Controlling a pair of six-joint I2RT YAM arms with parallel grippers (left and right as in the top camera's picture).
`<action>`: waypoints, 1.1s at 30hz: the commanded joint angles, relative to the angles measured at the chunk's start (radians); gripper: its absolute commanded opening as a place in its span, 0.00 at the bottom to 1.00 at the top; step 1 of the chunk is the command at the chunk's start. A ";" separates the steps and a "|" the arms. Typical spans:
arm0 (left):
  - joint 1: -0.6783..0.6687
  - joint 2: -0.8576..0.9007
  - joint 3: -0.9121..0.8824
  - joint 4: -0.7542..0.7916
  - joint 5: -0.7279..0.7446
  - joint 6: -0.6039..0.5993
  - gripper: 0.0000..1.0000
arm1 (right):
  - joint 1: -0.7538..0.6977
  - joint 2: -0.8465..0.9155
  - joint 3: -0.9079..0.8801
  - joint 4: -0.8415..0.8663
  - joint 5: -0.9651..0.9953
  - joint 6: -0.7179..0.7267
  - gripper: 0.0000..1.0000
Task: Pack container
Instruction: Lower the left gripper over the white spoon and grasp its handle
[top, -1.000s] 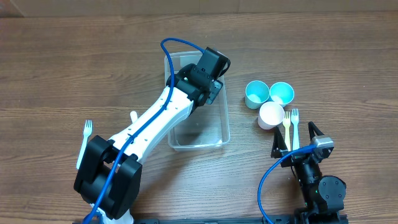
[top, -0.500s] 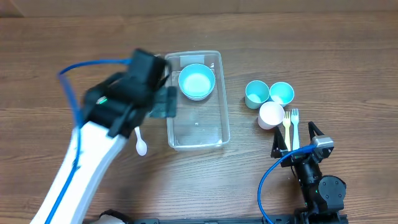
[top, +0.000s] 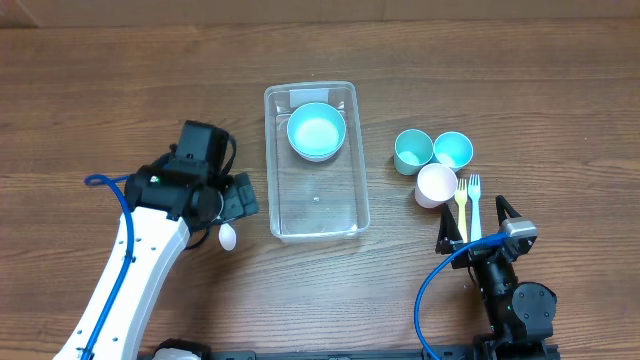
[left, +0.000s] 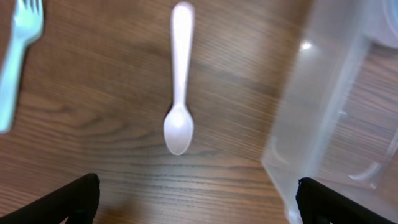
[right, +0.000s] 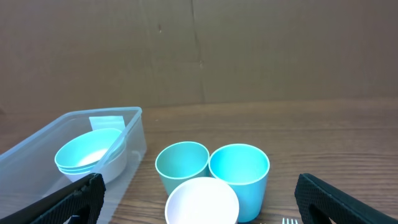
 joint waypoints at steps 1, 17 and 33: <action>0.087 -0.005 -0.126 0.084 0.085 -0.037 1.00 | -0.003 -0.009 -0.010 0.006 0.008 -0.003 1.00; 0.182 0.159 -0.347 0.549 0.133 0.060 0.75 | -0.003 -0.009 -0.010 0.006 0.008 -0.003 1.00; 0.182 0.245 -0.296 0.539 0.166 0.216 0.42 | -0.003 -0.009 -0.010 0.006 0.008 -0.003 1.00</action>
